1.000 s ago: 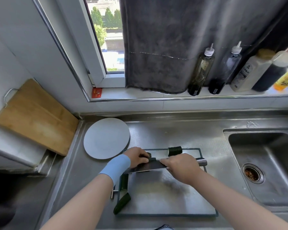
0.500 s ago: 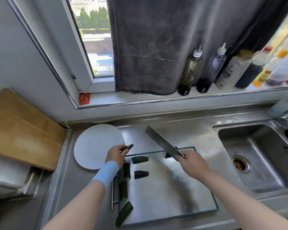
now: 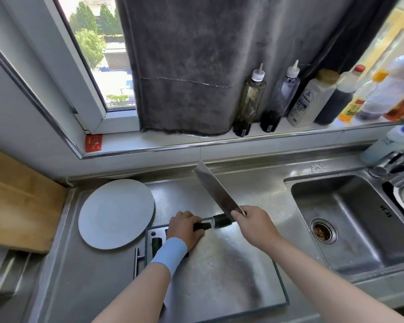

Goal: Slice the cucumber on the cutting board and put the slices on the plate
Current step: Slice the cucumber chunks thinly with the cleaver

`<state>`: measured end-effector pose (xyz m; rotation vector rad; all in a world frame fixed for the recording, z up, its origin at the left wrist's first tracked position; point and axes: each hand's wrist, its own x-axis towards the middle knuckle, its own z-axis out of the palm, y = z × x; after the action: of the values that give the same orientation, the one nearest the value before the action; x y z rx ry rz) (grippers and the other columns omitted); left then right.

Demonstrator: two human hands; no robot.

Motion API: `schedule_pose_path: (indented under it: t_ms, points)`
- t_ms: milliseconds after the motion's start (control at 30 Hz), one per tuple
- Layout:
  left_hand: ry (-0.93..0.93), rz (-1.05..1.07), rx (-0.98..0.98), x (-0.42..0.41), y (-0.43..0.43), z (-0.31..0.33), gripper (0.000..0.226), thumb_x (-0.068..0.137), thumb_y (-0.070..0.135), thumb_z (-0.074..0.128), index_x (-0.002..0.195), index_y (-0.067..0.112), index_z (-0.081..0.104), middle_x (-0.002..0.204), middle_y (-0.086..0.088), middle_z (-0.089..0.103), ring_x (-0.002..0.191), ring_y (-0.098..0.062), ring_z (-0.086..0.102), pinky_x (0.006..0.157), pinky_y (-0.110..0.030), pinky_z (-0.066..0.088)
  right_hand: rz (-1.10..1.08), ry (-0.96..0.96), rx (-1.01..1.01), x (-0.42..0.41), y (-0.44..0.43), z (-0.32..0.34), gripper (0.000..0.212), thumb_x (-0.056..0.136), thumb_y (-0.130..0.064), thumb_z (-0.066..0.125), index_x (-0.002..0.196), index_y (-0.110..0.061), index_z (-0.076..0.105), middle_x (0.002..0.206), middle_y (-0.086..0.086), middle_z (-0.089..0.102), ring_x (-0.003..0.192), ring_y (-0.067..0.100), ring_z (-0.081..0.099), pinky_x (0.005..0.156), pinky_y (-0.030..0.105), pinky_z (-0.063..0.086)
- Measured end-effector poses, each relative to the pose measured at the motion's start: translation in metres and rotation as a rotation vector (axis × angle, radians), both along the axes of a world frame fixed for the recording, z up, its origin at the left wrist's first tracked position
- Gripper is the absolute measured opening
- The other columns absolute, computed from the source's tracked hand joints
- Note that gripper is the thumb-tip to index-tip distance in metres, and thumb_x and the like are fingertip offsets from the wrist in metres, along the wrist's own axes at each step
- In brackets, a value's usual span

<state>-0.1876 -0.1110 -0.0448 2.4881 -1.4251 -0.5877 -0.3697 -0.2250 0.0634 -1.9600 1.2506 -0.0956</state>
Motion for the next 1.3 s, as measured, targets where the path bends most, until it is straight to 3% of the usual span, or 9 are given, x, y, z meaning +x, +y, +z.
schedule_pose_path:
  t_ms: [200,333,433,667,767,867,1067,1167,1300]
  points:
    - [-0.025,0.075,-0.210,0.007,0.034,0.009,0.020,0.087,0.031,0.059,0.106,0.029,0.065,0.103,0.009,0.059,0.102,-0.017,0.051,0.086,-0.029,0.041,0.009,0.000,0.053,-0.004,-0.013,-0.003,0.032,0.098,-0.031,0.054,0.083,-0.006,0.067,0.060,-0.001,0.054,0.058,0.019,0.048,0.056,0.031,0.032]
    - [-0.048,-0.075,0.008,0.014,0.063,0.020,0.034,0.078,0.056,0.054,0.103,0.035,0.063,0.104,0.015,0.055,0.101,-0.010,0.045,0.091,-0.029,0.041,0.049,-0.005,0.069,0.004,-0.011,-0.007,0.034,0.098,-0.029,0.054,0.071,-0.010,0.059,0.059,-0.002,0.052,0.061,0.021,0.048,0.057,0.032,0.031]
    - [-0.108,-0.156,0.155,0.018,0.077,0.019,0.037,0.078,0.058,0.058,0.109,0.038,0.063,0.114,0.015,0.054,0.110,-0.014,0.043,0.101,-0.031,0.032,0.098,0.015,0.070,0.014,-0.004,-0.008,0.033,0.099,-0.031,0.053,0.079,-0.007,0.064,0.066,0.001,0.058,0.063,0.020,0.051,0.057,0.032,0.033]
    - [-0.183,0.073,0.039,0.014,0.077,0.022,0.030,0.085,0.038,0.066,0.113,0.030,0.068,0.113,0.004,0.060,0.111,-0.022,0.050,0.093,-0.032,0.035,0.148,0.029,0.093,0.023,0.006,-0.008,0.038,0.099,-0.033,0.054,0.074,-0.006,0.060,0.060,0.000,0.054,0.054,0.019,0.048,0.052,0.030,0.031]
    - [-0.093,0.208,-0.026,0.007,0.073,0.021,0.028,0.084,0.037,0.068,0.110,0.028,0.069,0.109,0.005,0.061,0.107,-0.020,0.052,0.091,-0.030,0.040,0.155,0.036,0.083,0.019,0.005,-0.003,0.038,0.099,-0.034,0.053,0.078,-0.004,0.061,0.060,0.000,0.053,0.054,0.018,0.047,0.052,0.030,0.030]
    - [-0.144,0.260,-0.104,-0.002,0.062,0.020,0.026,0.086,0.041,0.064,0.107,0.026,0.065,0.104,0.006,0.059,0.101,-0.018,0.050,0.089,-0.029,0.039,0.134,0.019,0.088,0.010,-0.001,-0.001,0.036,0.098,-0.033,0.052,0.068,-0.014,0.052,0.058,-0.002,0.048,0.054,0.018,0.042,0.055,0.032,0.029]
    - [0.003,0.083,-0.237,-0.036,-0.005,0.031,0.032,0.091,0.029,0.061,0.122,0.023,0.059,0.121,0.005,0.055,0.114,-0.016,0.046,0.098,-0.025,0.036,0.029,0.014,0.061,-0.017,-0.020,-0.001,0.036,0.098,-0.033,0.052,0.072,-0.009,0.057,0.056,-0.004,0.048,0.055,0.018,0.044,0.055,0.031,0.030]
    - [0.018,-0.028,-0.132,-0.054,-0.042,0.029,0.046,0.090,0.032,0.061,0.134,0.022,0.051,0.134,0.002,0.049,0.124,-0.020,0.041,0.104,-0.028,0.033,0.014,0.045,0.040,-0.034,-0.030,-0.003,0.036,0.097,-0.033,0.052,0.070,-0.008,0.053,0.057,-0.004,0.048,0.056,0.020,0.045,0.055,0.032,0.031]
    - [-0.049,-0.076,0.003,-0.065,-0.063,0.023,0.044,0.090,0.023,0.058,0.134,0.022,0.051,0.130,-0.003,0.052,0.118,-0.025,0.046,0.099,-0.031,0.034,0.007,0.088,0.040,-0.052,-0.039,-0.009,0.036,0.095,-0.031,0.053,0.063,-0.019,0.044,0.054,-0.006,0.046,0.054,0.019,0.042,0.054,0.031,0.029]
